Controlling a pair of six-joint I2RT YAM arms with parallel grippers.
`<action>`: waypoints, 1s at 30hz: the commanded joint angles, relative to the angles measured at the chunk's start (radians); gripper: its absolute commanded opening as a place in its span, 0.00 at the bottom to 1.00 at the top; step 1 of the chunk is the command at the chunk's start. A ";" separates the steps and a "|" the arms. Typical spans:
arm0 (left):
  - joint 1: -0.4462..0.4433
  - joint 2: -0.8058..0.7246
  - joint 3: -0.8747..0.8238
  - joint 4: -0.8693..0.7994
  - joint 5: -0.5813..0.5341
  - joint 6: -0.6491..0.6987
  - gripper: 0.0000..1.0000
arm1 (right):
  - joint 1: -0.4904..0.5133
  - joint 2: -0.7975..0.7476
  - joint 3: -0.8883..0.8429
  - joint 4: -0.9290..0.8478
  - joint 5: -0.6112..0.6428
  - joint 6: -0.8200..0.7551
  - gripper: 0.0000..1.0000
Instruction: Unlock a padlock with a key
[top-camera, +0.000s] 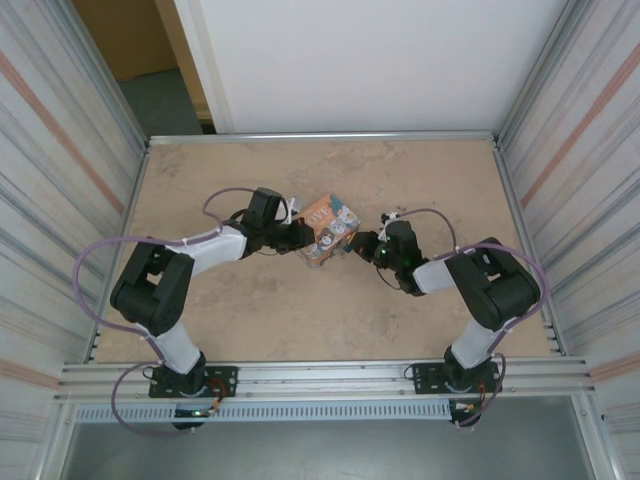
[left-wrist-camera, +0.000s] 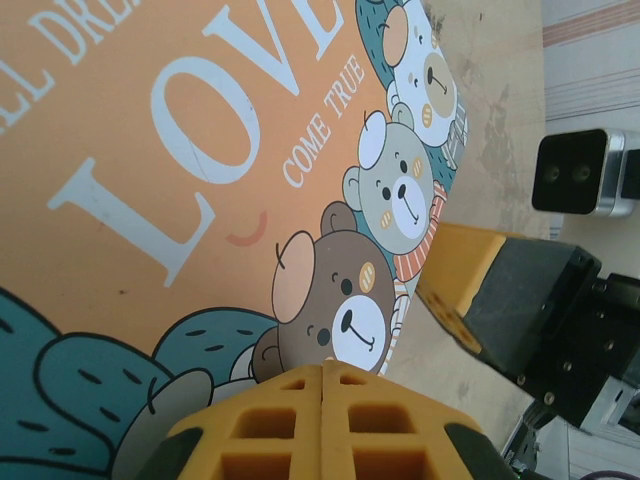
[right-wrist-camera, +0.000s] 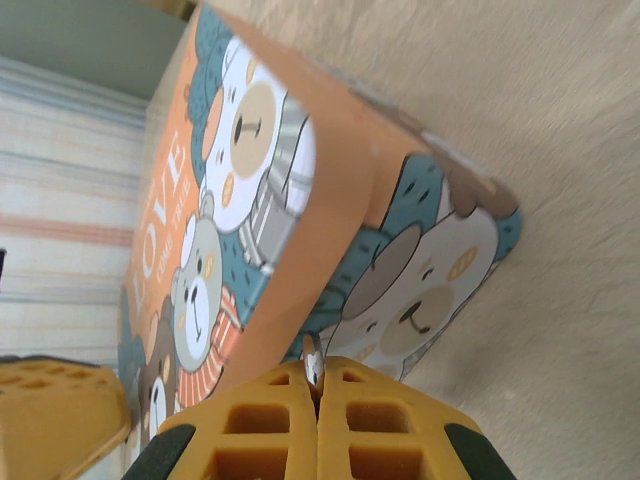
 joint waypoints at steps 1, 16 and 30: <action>0.006 0.006 -0.052 -0.114 -0.022 -0.010 0.06 | -0.018 -0.006 -0.005 0.039 0.019 0.023 0.00; 0.016 -0.196 -0.038 -0.063 -0.041 0.035 0.46 | -0.068 -0.396 -0.028 -0.458 0.076 -0.265 0.00; 0.060 -0.617 -0.252 -0.125 -0.225 0.172 0.61 | -0.035 -0.754 0.103 -1.080 0.028 -0.515 0.00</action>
